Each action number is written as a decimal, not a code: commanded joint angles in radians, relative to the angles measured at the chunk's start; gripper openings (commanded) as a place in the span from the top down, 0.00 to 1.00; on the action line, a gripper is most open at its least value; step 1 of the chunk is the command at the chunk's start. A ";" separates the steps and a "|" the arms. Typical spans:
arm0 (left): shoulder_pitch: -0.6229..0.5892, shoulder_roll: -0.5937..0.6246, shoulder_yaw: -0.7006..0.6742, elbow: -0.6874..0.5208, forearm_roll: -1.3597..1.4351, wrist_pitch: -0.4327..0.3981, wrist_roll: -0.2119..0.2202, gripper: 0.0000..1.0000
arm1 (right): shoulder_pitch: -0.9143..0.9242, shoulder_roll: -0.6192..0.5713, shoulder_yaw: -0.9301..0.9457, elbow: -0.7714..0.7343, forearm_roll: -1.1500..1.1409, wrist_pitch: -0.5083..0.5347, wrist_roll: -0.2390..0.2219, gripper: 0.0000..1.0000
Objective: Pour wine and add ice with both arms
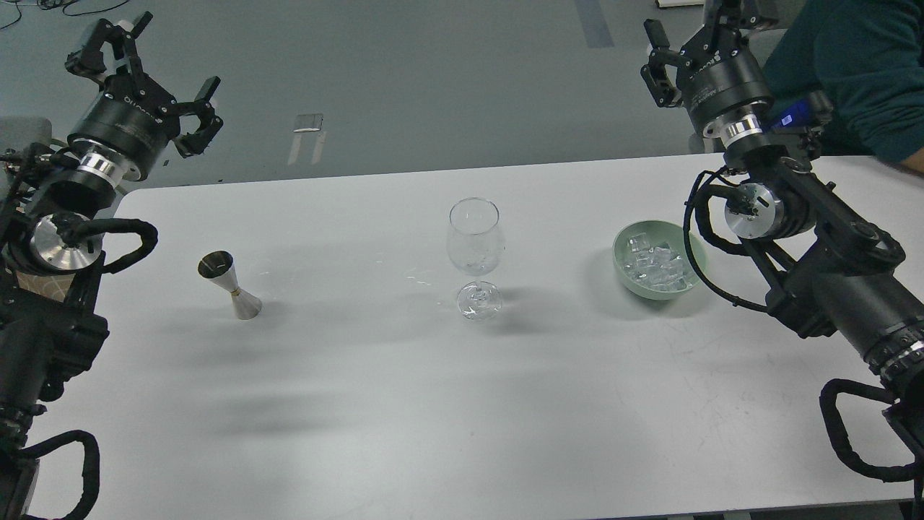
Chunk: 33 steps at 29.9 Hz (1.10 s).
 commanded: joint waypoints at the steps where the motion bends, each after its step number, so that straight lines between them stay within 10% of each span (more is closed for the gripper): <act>1: 0.000 -0.001 -0.004 -0.004 -0.009 -0.015 -0.009 0.02 | 0.008 0.000 -0.003 -0.003 -0.002 -0.001 -0.007 0.00; 33: 0.029 0.003 0.013 -0.069 0.006 0.009 -0.003 0.02 | -0.005 -0.008 -0.006 0.020 -0.002 -0.001 -0.010 0.00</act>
